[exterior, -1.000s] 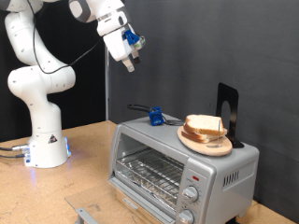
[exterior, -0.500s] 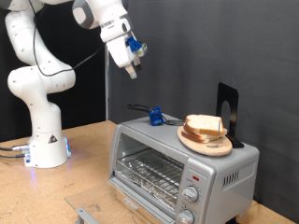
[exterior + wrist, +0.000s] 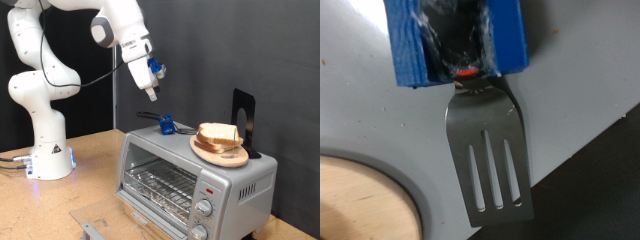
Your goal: Make a piece of toast with the oven
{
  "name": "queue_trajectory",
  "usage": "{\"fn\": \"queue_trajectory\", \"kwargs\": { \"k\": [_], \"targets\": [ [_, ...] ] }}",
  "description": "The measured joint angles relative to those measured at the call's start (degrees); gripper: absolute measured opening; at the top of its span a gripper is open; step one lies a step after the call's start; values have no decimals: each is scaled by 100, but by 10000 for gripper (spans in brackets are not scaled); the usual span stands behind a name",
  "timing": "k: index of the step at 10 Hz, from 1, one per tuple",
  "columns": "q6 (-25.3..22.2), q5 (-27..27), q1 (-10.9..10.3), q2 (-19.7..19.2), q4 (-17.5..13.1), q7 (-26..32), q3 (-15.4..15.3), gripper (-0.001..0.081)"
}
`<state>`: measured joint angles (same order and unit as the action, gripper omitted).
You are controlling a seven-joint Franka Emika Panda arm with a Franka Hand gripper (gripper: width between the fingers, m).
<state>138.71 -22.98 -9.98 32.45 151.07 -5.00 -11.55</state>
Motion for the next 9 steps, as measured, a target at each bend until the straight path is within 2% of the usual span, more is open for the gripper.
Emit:
{"fn": "queue_trajectory", "kwargs": {
  "k": [4,6,9],
  "targets": [
    [571,0,1,-471,127,-17,-159,809],
    [707,-84,-11,-698,152,-12,-182,809],
    [998,-319,-120,-1001,150,99,-186,809]
  ]
}}
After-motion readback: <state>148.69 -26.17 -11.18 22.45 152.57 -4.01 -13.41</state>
